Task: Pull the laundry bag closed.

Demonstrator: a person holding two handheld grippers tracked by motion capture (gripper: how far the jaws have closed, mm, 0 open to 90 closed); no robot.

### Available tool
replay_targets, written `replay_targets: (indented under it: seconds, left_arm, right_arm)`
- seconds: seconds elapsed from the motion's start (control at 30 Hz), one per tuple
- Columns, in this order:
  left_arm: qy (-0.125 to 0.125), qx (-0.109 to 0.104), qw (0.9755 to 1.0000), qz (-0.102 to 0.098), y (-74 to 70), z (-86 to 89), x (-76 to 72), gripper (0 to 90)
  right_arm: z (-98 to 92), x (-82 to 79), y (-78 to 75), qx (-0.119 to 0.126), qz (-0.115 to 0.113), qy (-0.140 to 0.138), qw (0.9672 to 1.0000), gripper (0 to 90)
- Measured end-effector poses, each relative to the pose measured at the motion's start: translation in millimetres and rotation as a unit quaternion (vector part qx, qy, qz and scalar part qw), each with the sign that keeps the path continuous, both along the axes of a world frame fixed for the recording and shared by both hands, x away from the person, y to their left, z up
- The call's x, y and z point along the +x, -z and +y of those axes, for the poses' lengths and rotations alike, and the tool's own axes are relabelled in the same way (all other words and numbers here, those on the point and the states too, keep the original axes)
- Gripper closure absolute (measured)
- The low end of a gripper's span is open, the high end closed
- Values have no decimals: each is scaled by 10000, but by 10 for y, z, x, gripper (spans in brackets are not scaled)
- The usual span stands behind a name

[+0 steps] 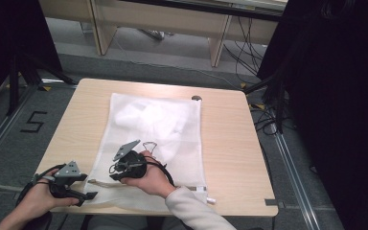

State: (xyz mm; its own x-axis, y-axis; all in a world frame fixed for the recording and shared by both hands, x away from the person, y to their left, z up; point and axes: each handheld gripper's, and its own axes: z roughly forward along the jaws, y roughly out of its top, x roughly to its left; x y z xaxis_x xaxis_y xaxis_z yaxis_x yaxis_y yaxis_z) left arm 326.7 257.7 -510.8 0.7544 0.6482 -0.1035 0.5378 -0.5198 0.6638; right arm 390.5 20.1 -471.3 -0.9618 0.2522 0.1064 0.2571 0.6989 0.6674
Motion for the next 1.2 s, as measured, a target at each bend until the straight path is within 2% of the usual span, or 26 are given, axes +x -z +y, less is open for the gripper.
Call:
replay_targets:
  seconds: [0.1, 0.17, 0.2, 0.3, 0.37, 0.4, 0.5, 0.57, 0.6, 0.63, 0.7, 0.97, 1.03, 1.2]
  left_arm:
    - [-5, 30, 10000, -5, -2, 9, 4, 203]
    - [28, 10, 10000, 13, -5, 9, 2, 203]
    - [7, 12, 10000, 1, -3, 9, 3, 204]
    - [-59, -14, 10000, 60, 5, 7, 0, 205]
    - [14, 14, 10000, 21, 3, 11, 4, 205]
    - [47, 16, 10000, 39, -1, 11, 2, 205]
    - [36, -9, 10000, 42, 3, 9, 2, 204]
    - [36, -7, 10000, 47, 5, 9, 2, 205]
    - [35, -11, 10000, 51, 5, 8, 2, 205]
    - [-27, -55, 9999, 116, 11, 1, -6, 206]
    - [42, -3, 10000, 68, 6, 7, 4, 207]
    - [19, 3, 10000, 61, 9, 9, 5, 209]
    - [21, -23, 10000, 86, 9, 7, 3, 209]
    - [17, 9, 10000, 78, 9, 10, 7, 210]
  right_arm:
    - [46, 13, 32, -44, 70, 10, 10000, 661]
    - [80, 40, 56, -28, 2, -97, 9999, 662]
    - [92, 36, 64, -35, 59, -7, 10000, 663]
    - [120, 51, 76, -51, 57, -38, 10000, 666]
    - [151, 53, 83, -75, 60, -68, 9999, 668]
    - [162, 63, 94, -129, -27, -85, 9999, 668]
    - [218, 53, 109, -54, 97, -119, 9999, 672]
    - [243, 61, 124, -111, 35, -133, 9998, 674]
    - [273, 41, 130, -181, 136, -107, 9997, 676]
    - [288, 36, 136, -187, 125, -121, 9997, 677]
    - [321, 38, 149, -158, 113, -212, 9996, 678]
    - [435, 45, 197, -171, 81, -351, 9992, 679]
    - [441, 33, 195, -236, 153, -295, 9992, 679]
    - [496, 28, 203, -260, 148, -339, 9990, 678]
